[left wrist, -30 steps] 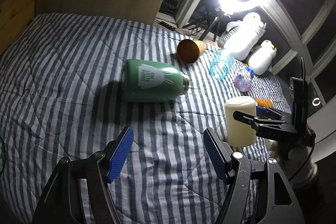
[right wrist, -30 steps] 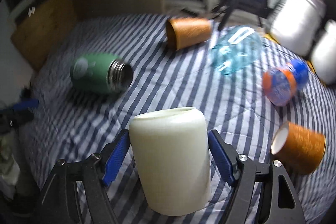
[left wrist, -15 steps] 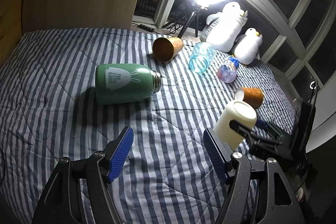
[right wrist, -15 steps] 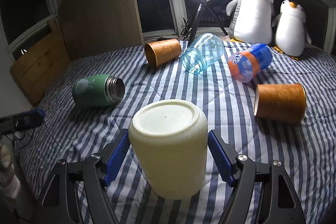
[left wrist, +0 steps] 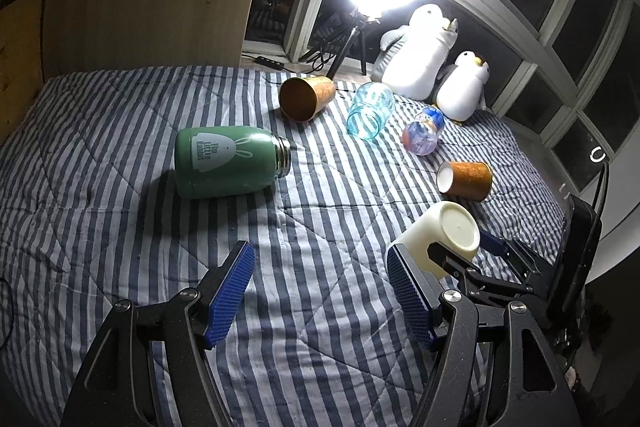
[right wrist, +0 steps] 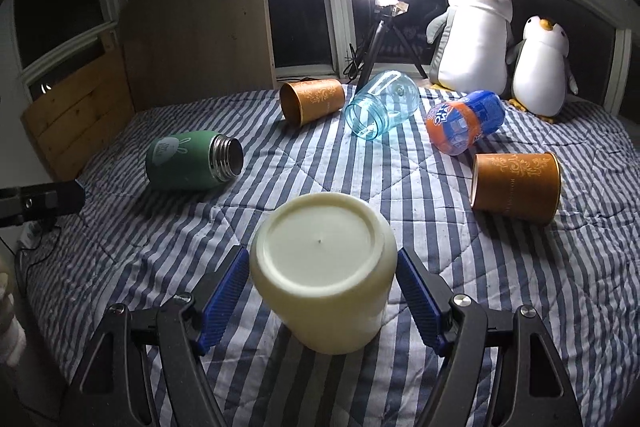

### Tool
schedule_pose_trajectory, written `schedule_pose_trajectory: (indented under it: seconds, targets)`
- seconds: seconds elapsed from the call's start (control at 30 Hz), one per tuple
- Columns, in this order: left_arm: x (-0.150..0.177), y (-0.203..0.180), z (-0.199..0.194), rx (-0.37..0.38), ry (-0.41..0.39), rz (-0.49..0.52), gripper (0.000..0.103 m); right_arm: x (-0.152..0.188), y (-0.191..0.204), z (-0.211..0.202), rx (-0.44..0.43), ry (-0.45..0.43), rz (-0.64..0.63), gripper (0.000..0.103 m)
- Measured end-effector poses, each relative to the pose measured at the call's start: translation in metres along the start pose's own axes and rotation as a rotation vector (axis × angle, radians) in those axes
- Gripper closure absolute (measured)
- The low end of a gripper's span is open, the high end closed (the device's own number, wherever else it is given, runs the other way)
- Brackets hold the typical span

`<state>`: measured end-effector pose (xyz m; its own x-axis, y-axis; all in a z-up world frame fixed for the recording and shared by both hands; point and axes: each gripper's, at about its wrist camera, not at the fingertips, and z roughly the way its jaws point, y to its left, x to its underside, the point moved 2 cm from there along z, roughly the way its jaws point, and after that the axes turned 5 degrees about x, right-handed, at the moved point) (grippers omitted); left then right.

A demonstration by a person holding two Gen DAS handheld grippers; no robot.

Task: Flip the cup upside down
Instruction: 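Lower the cream-white cup upright onto the bed and open the right gripper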

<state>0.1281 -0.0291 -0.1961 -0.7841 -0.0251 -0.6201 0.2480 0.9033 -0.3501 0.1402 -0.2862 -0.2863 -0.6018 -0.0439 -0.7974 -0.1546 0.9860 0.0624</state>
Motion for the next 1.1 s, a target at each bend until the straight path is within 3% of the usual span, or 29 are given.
schedule_pose_trajectory:
  seconds: [0.3, 0.53, 0.9, 1.1]
  targets:
    - [0.005, -0.002, -0.003, -0.005, -0.002, 0.009, 0.031, -0.001, 0.005, -0.005, 0.023, -0.023, -0.01, 0.031]
    - [0.005, -0.011, -0.015, -0.037, -0.044, 0.046, 0.031, -0.006, 0.005, -0.031, 0.035, -0.082, 0.003, 0.026]
    - [-0.004, -0.065, -0.071, -0.134, -0.259, 0.194, 0.03, -0.031, 0.009, -0.11, 0.054, -0.241, 0.028, 0.025]
    - [-0.006, -0.096, -0.121, -0.188, -0.43, 0.272, 0.017, -0.043, 0.012, -0.153, 0.067, -0.332, 0.05, 0.019]
